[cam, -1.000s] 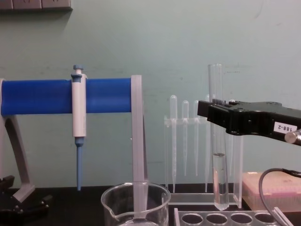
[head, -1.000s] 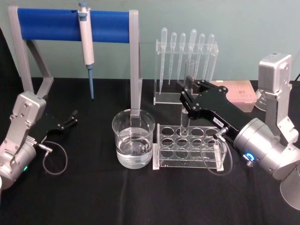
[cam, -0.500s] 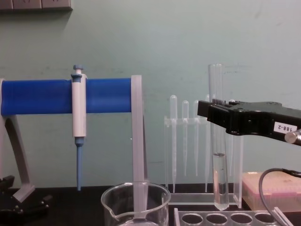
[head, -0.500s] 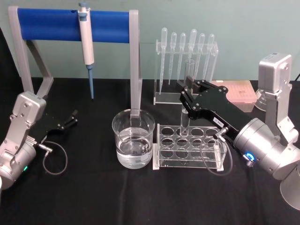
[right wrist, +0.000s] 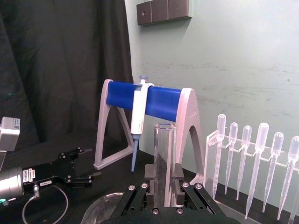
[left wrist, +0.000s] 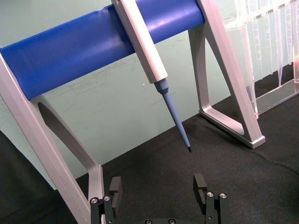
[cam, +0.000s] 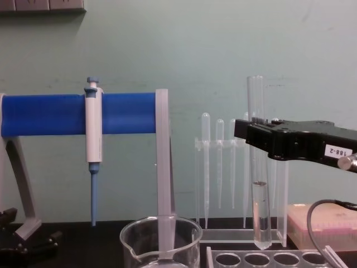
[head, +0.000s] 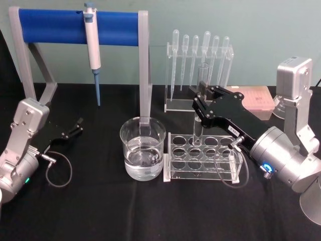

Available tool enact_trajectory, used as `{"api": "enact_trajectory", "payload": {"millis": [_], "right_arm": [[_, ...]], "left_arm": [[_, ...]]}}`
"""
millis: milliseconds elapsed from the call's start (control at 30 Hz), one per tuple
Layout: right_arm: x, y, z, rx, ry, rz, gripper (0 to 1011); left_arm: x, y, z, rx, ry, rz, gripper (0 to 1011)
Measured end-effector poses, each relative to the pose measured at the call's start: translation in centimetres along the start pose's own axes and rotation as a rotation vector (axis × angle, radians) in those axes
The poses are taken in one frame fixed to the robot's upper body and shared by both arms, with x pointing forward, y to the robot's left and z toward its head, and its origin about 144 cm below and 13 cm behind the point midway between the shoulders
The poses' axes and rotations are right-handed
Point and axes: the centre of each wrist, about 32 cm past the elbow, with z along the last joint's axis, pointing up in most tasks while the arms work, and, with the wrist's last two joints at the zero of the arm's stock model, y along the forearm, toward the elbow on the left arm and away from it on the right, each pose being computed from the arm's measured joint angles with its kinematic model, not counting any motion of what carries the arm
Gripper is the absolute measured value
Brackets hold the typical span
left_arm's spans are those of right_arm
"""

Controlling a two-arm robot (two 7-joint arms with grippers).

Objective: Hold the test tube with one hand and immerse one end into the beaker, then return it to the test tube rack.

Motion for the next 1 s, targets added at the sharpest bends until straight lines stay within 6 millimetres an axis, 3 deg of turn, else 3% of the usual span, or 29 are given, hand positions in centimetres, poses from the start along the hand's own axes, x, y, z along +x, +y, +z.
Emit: {"api": "enact_trajectory", "payload": {"millis": [1000], "right_arm": [[0.0,0.0,0.0,0.0,0.0,0.0,233]], "left_arm": [[0.0,0.0,0.0,0.0,0.0,0.0,1000]]}}
